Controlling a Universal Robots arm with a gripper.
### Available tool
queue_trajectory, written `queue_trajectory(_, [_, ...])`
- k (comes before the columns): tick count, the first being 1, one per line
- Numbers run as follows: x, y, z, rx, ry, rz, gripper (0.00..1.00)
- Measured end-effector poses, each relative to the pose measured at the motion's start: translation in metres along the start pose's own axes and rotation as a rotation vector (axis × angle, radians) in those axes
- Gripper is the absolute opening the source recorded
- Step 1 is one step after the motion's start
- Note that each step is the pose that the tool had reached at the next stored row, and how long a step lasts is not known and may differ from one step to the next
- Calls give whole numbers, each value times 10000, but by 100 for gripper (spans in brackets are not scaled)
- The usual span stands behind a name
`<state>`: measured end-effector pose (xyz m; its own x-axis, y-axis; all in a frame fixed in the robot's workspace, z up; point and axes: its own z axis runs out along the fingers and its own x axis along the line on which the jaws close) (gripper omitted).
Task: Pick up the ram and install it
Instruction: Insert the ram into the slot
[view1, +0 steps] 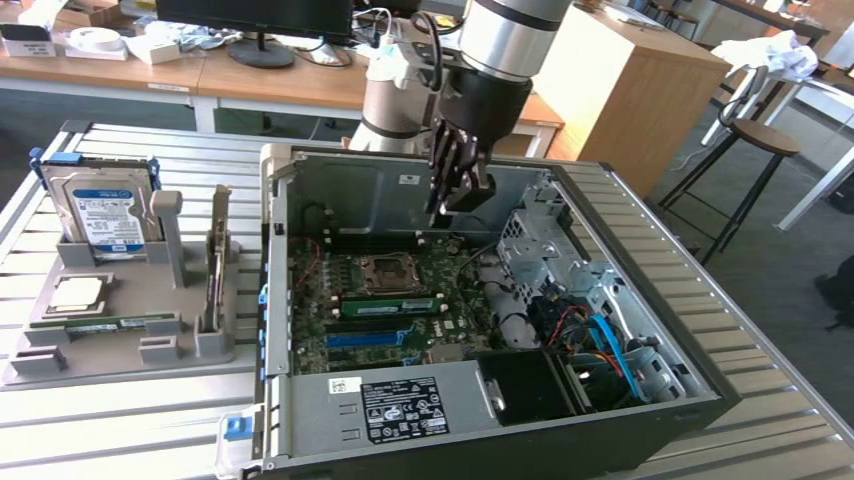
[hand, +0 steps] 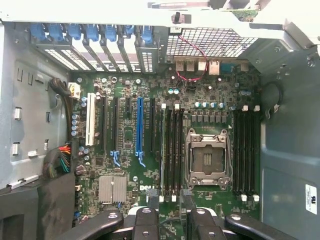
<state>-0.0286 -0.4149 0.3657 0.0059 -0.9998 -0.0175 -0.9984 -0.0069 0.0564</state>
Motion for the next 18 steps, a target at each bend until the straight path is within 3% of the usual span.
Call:
queue_trajectory(7, [-1,51,4,273,-2,-14,31])
queue_trajectory(18, [-11,96,3,441,-10,235,31])
